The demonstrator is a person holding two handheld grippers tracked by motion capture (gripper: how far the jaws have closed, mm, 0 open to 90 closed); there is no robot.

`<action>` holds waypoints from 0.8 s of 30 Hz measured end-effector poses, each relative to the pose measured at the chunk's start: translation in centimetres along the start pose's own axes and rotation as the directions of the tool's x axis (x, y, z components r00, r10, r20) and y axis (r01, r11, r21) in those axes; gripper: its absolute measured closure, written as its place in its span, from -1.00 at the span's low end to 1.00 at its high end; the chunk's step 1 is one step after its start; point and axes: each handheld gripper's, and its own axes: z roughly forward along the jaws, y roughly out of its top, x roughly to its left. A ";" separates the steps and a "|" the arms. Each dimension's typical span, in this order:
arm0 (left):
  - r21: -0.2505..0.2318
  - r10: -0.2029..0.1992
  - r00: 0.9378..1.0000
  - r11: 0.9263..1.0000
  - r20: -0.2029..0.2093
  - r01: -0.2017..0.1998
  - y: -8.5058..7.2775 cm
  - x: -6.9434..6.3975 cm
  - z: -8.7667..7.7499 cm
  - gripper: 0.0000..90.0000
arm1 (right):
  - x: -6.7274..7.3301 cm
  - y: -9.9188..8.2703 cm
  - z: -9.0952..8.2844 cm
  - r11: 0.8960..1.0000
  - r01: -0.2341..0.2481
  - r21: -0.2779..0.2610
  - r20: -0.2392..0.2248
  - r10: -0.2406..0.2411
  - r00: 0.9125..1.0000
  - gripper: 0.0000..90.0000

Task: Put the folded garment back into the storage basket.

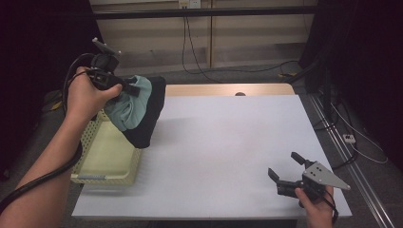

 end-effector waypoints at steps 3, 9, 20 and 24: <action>-0.008 -0.011 1.000 1.000 -0.014 0.011 -0.1 0.3 -0.2 0.80 | 0.0 0.0 0.0 1.000 0.000 0.000 0.001 0.000 1.000 -0.93; -0.012 -0.017 1.000 1.000 -0.016 0.017 -0.4 0.9 -0.8 0.80 | 0.0 0.0 0.0 1.000 0.002 0.000 0.001 -0.002 1.000 -0.93; -0.006 -0.038 0.999 0.999 -0.035 0.038 -0.8 1.9 -1.4 0.80 | 0.0 0.0 0.0 1.000 0.001 -0.001 0.003 -0.001 1.000 -0.93; -0.008 -0.051 0.998 0.999 -0.042 0.051 -1.1 2.5 -1.5 0.80 | 0.0 0.0 0.0 1.000 0.002 0.000 0.003 -0.002 1.000 -0.93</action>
